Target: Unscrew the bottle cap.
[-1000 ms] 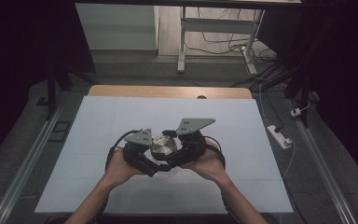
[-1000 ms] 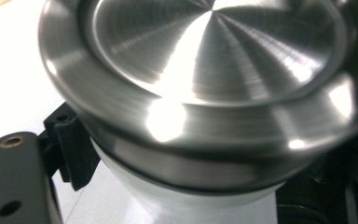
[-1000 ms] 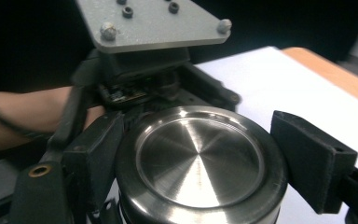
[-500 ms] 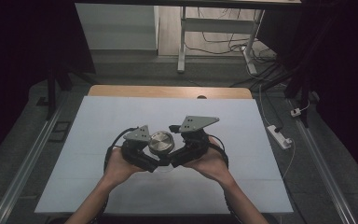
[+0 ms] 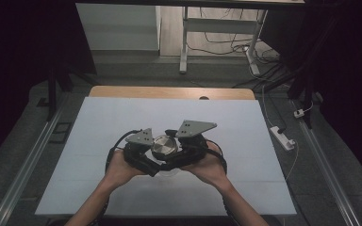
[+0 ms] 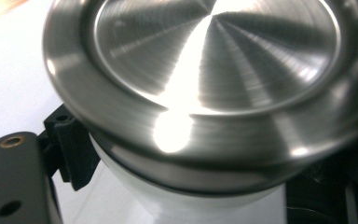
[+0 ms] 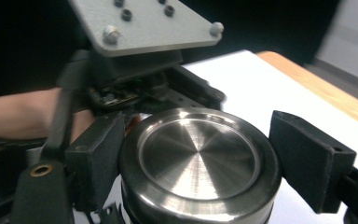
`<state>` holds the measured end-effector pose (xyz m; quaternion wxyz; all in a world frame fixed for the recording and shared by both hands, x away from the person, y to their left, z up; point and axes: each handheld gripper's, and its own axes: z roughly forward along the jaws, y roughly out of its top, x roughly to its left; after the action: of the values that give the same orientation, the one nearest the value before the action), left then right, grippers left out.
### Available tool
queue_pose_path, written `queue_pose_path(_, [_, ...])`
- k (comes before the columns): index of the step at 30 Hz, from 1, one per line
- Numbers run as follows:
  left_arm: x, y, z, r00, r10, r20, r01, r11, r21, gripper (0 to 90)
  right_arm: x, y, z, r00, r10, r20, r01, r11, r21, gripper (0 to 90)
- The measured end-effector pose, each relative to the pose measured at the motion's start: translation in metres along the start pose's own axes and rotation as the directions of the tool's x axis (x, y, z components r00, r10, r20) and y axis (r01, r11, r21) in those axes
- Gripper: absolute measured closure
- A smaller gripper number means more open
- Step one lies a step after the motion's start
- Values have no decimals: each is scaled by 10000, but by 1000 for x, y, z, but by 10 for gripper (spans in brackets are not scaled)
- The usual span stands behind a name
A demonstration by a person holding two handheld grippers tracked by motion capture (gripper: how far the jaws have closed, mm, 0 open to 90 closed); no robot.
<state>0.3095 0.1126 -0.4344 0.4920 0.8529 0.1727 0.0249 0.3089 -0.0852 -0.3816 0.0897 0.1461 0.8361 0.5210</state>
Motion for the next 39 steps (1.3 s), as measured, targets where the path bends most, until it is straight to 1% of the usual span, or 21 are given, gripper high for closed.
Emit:
queue_pose_path(1, [0, 0, -1, 9997, 19, 236, -17, 10000, -85, 152, -2, 0, -2, 9994, 37, -333, -40, 10000, -85, 200])
queue_pose_path(2, [0, 1, -2, 9989, 84, 459, -78, 9999, -134, 152, -2, 0, -2, 9994, 37, -333, -40, 10000, -85, 200])
queue_pose_path(4, [-2, 2, -3, 9968, 194, 776, -180, 9997, -188, 152, -7, 0, -5, 9954, 61, -952, -83, 9997, -225, 201])
queue_pose_path(7, [-3, 3, -3, 9941, 324, 1032, -309, 9994, -161, 152, -10, 0, -8, 9871, 114, -1597, -167, 9993, -323, 201])
queue_pose_path(8, [-3, 3, -3, 9935, 337, 1092, -323, 9994, -142, 152, -11, 0, -9, 9846, -49, -1750, -15, 9993, -365, 201])
queue_pose_path(9, [-3, 3, -2, 9919, 427, 1199, -416, 9991, -125, 152, -11, 0, -10, 9831, -164, -1825, 102, 9993, -347, 201])
queue_pose_path(11, [-4, 3, -2, 9911, 466, 1250, -456, 9989, -108, 152, -11, 0, -11, 9796, -393, -1973, 320, 9987, -401, 202])
queue_pose_path(14, [-4, 3, -2, 9914, 534, 1198, -527, 9986, -94, 152, -13, 0, -12, 9772, -383, -2087, 290, 9985, -474, 202])
queue_pose_path(16, [-4, 3, -2, 9929, 496, 1082, -489, 9988, -87, 152, -14, -1, -12, 9766, -354, -2121, 260, 9985, -472, 201])
queue_pose_path(18, [-3, 2, -2, 9945, 456, 943, -453, 9990, -53, 152, -15, -2, -11, 9787, -336, -2024, 245, 9986, -475, 201])
queue_pose_path(19, [-3, 2, -2, 9951, 420, 894, -418, 9991, -36, 152, -15, -2, -10, 9813, -337, -1894, 259, 9987, -434, 202])
queue_pose_path(22, [-2, 2, -1, 9965, 379, 741, -380, 9993, 9, 152, -15, -3, -9, 9834, -349, -1783, 275, 9987, -435, 202])
queue_pose_path(23, [-2, 1, -1, 9974, 351, 627, -354, 9994, 30, 152, -16, -3, -9, 9846, -265, -1730, 185, 9987, -477, 202])
queue_pose_path(25, [-2, 1, -1, 9977, 355, 577, -359, 9993, 54, 152, -16, -3, -9, 9852, -229, -1699, 138, 9984, -545, 202])
queue_pose_path(26, [-2, 1, -1, 9980, 356, 529, -361, 9993, 80, 152, -17, -3, -10, 9860, -123, -1666, 18, 9980, -634, 202])
queue_pose_path(30, [-2, 1, -1, 9981, 390, 472, -395, 9992, 97, 153, -16, -3, -10, 9874, -145, -1573, 31, 9974, -726, 203])
queue_pose_path(32, [-2, 1, -2, 9982, 401, 439, -406, 9991, 118, 152, -16, -3, -11, 9890, -154, -1469, 31, 9965, -834, 203])
queue_pose_path(34, [-2, 1, -2, 9986, 385, 351, -390, 9992, 128, 152, -19, -2, -15, 9908, -45, -1352, -96, 9946, -1032, 203])
queue_pose_path(36, [-1, 1, -2, 9986, 412, 341, -416, 9991, 117, 152, -20, -2, -16, 9918, 2, -1280, -138, 9944, -1050, 203])
queue_pose_path(37, [-1, 1, -3, 9987, 381, 326, -384, 9992, 105, 152, -21, -2, -17, 9934, 58, -1149, -180, 9943, -1050, 203])
queue_pose_path(39, [-1, 1, -3, 9988, 377, 316, -379, 9992, 86, 152, -23, -3, -18, 9938, 119, -1110, -237, 9941, -1063, 203])
